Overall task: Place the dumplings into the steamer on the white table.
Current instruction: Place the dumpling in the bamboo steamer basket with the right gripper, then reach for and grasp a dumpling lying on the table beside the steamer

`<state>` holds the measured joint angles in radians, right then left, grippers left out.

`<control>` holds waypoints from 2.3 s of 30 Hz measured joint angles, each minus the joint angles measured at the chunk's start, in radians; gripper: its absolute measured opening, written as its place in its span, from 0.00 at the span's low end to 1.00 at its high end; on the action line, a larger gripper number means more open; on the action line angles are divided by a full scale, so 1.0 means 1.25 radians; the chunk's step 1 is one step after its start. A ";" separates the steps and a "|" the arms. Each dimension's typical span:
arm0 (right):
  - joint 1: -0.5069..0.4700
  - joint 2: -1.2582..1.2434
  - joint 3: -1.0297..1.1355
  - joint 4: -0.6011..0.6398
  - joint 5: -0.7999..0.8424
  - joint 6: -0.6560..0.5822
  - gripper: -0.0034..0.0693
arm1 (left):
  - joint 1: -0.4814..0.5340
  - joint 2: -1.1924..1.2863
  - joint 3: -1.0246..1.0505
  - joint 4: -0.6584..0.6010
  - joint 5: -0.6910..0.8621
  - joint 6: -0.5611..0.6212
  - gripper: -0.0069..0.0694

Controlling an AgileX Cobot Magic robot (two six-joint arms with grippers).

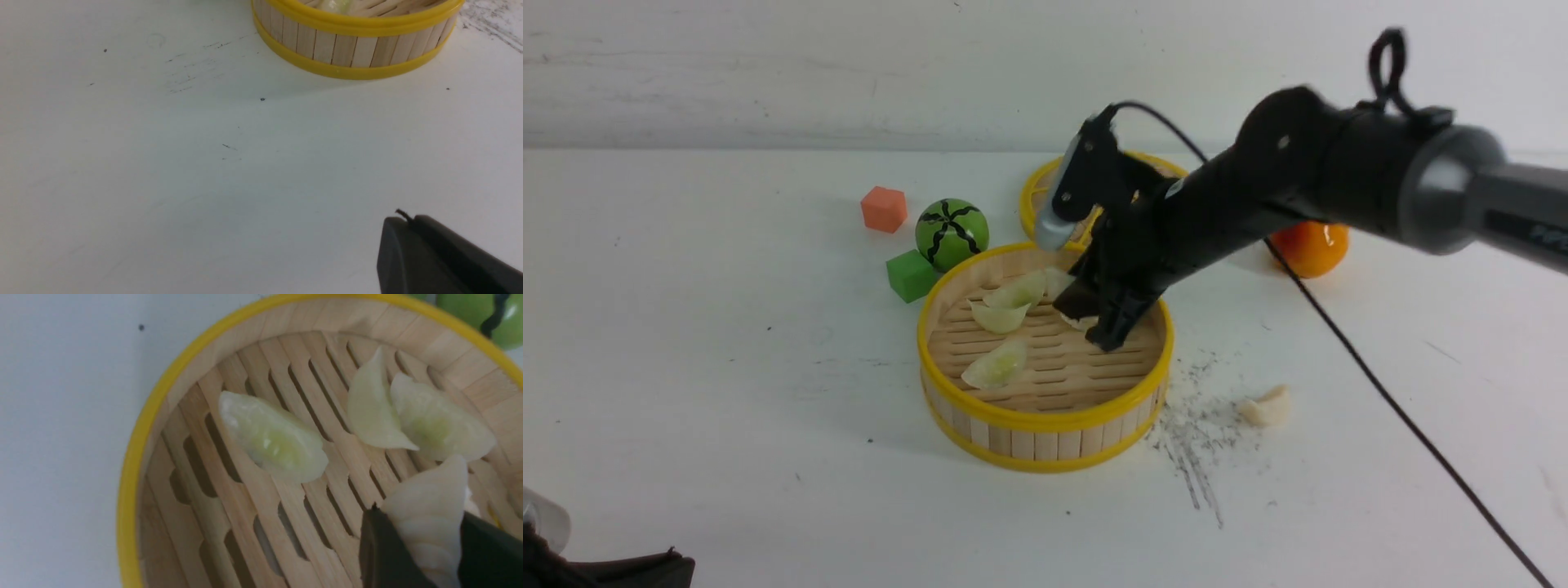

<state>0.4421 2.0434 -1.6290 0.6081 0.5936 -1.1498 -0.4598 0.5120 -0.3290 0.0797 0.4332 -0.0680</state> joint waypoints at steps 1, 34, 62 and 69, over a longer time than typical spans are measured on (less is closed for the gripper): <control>0.001 0.013 0.000 0.000 -0.013 -0.002 0.30 | 0.000 0.000 0.000 0.000 0.000 0.000 0.10; -0.168 -0.102 0.054 -0.243 0.285 0.188 0.57 | 0.000 0.000 0.000 -0.010 0.014 0.000 0.12; -0.169 0.047 0.076 -0.296 0.209 0.193 0.45 | 0.000 0.000 0.000 -0.010 0.003 0.000 0.14; -0.169 0.040 0.032 -0.300 0.285 0.201 0.44 | 0.000 0.000 0.000 -0.010 0.004 0.000 0.16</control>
<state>0.2304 2.0939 -1.5887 0.2337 0.9495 -0.8991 -0.4598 0.5120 -0.3290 0.0678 0.4379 -0.0680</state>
